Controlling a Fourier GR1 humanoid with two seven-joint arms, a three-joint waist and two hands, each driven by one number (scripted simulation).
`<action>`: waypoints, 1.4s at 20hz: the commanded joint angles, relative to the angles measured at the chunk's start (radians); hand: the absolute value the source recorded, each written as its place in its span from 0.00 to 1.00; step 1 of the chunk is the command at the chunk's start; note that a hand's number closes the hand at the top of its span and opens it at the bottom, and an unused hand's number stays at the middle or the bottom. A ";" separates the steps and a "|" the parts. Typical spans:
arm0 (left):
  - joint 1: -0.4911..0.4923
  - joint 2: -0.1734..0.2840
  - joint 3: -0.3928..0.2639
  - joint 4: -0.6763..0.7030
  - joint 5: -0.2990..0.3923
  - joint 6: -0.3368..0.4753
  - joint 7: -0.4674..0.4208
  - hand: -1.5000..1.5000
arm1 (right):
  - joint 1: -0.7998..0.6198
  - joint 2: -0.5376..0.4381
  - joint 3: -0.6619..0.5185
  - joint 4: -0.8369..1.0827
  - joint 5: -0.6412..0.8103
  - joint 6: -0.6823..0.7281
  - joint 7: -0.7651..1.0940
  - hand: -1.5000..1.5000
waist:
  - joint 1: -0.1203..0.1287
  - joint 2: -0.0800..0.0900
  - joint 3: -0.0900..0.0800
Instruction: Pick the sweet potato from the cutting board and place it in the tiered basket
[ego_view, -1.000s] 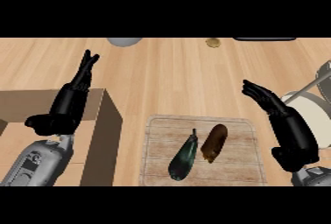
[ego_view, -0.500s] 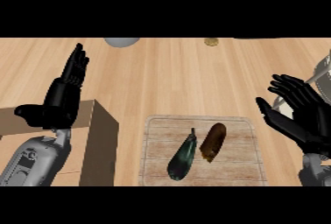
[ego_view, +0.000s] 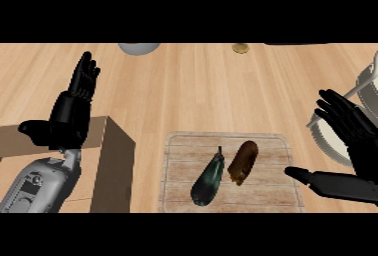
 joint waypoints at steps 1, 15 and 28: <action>0.079 -0.030 -0.062 0.060 -0.025 0.011 0.036 0.50 | -0.021 -0.227 0.048 -0.053 0.106 0.100 0.174 0.00 | 0.008 0.022 -0.035; 0.004 -0.071 -0.151 0.070 -0.020 0.009 0.042 0.50 | -0.342 -0.552 0.272 -0.175 0.155 0.502 0.799 0.00 | 0.135 0.047 -0.037; -0.044 -0.047 -0.150 0.083 0.014 -0.004 0.070 0.50 | -0.631 -0.412 0.492 -0.024 0.031 0.568 1.017 0.00 | 0.151 0.042 -0.035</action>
